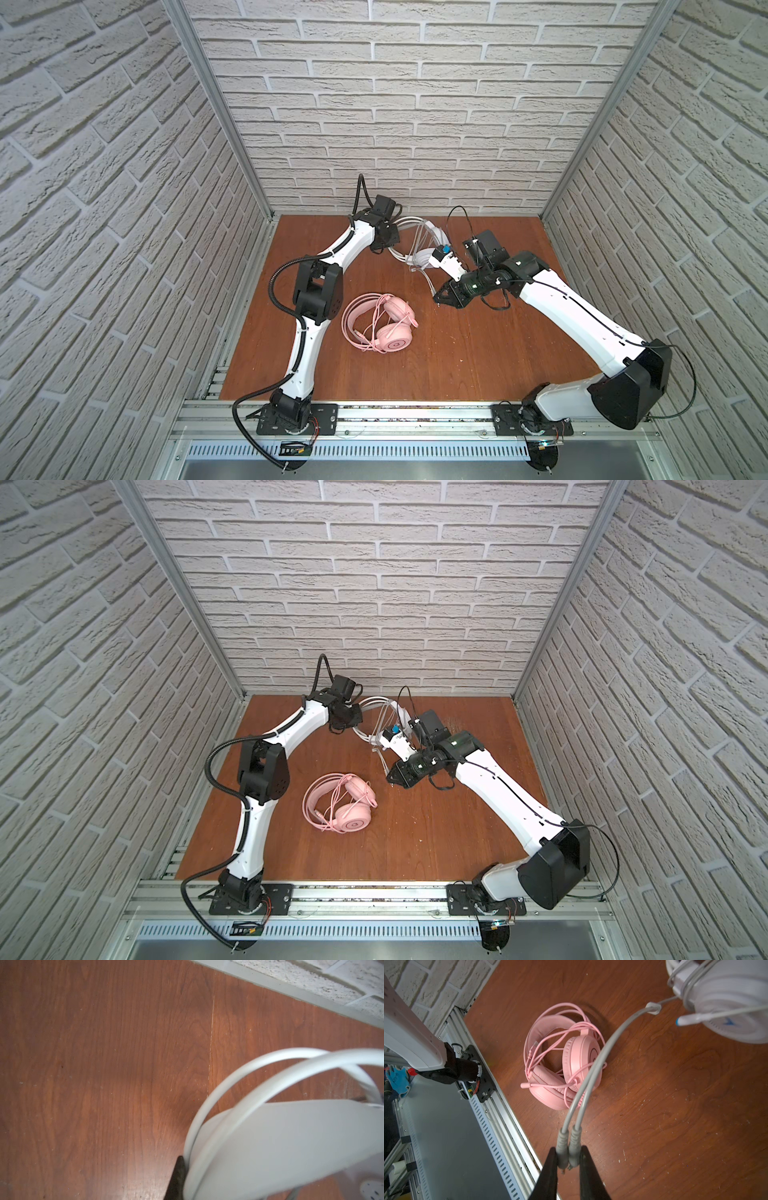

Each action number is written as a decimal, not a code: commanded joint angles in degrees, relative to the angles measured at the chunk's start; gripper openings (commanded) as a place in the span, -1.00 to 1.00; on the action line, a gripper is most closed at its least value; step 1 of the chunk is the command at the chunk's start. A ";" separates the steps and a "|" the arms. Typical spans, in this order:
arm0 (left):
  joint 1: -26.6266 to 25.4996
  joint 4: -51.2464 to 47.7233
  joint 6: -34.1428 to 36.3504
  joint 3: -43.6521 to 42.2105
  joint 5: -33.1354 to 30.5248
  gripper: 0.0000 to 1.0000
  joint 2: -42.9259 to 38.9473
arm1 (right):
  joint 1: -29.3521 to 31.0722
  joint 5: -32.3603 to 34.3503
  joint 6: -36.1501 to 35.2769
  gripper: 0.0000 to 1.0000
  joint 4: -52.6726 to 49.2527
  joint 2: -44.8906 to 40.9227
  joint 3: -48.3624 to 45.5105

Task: Wrap the headphones
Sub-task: 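Lift the plug ends with the right gripper toward the white headset, then tuck the plug ends with the right gripper into the cable loops on the headset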

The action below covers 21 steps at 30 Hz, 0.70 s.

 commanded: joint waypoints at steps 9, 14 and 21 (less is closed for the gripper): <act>-1.41 -0.66 4.14 0.92 -0.08 -1.00 -1.99 | -4.19 3.30 -0.52 -0.89 6.34 3.59 8.16; -1.97 -1.05 5.17 0.58 1.52 -1.00 -2.71 | -6.88 3.51 -2.51 -0.89 6.01 5.83 11.34; -3.15 -1.50 6.49 0.41 2.37 -1.00 -3.59 | -10.02 6.61 -7.07 -0.89 5.72 9.34 14.84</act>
